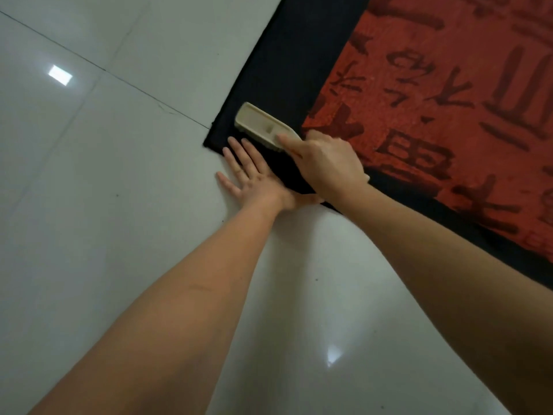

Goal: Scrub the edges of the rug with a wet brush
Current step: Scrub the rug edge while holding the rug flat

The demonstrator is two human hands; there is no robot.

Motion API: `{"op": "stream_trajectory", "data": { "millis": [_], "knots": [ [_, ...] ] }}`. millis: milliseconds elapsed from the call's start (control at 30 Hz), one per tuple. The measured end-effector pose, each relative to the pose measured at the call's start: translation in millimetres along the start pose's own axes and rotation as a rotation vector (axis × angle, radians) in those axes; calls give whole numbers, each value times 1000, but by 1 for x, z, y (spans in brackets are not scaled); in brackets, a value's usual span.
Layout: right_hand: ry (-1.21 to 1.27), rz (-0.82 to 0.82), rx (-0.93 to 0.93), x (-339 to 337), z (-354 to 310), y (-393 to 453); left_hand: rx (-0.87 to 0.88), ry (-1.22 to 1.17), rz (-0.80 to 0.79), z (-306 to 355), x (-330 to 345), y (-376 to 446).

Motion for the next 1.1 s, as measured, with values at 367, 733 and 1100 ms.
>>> {"op": "stream_trajectory", "data": {
  "millis": [367, 733, 1100],
  "knots": [
    [-16, 18, -53, -17, -23, 23, 9, 2, 13, 0, 1, 1],
    [19, 32, 11, 3, 20, -18, 4, 6, -3, -4, 3, 4],
    [46, 22, 37, 13, 39, -56, 47, -12, 23, -5, 5, 2]
  ]
}}
Point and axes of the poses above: each hand's wrist, its own y-axis towards the middle knuckle, its own x-axis out of the palm, z = x × y, the point moved 8 cm from there along y, towards the middle knuckle, and after that the axes turned 14 degrees about -y, right-handed, at the moved point
